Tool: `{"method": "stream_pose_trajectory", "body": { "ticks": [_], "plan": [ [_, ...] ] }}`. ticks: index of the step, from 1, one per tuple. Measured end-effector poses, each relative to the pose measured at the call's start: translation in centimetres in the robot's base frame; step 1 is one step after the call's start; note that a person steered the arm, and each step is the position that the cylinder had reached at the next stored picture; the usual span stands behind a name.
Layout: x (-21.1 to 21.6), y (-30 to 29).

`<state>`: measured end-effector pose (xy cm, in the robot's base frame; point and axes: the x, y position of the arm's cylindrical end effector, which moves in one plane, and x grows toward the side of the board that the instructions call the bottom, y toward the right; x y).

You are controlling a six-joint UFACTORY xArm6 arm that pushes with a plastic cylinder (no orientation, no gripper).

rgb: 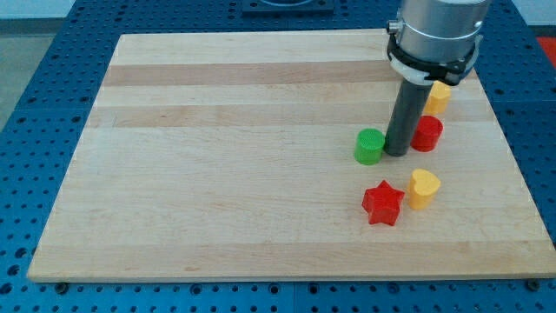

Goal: Push the red circle to the bottom of the yellow hexagon

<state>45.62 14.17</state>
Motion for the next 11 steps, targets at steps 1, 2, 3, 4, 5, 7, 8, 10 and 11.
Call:
{"method": "stream_pose_trajectory", "body": {
  "ticks": [1, 2, 3, 4, 5, 7, 8, 10, 11],
  "plan": [
    [0.0, 1.0],
    [-0.6, 2.8],
    [-1.4, 3.9],
    [-1.7, 4.1],
    [-1.7, 4.1],
    [-1.2, 4.5],
    [-0.1, 4.9],
    [-0.1, 7.0],
    [-0.1, 7.6]
  ]
}}
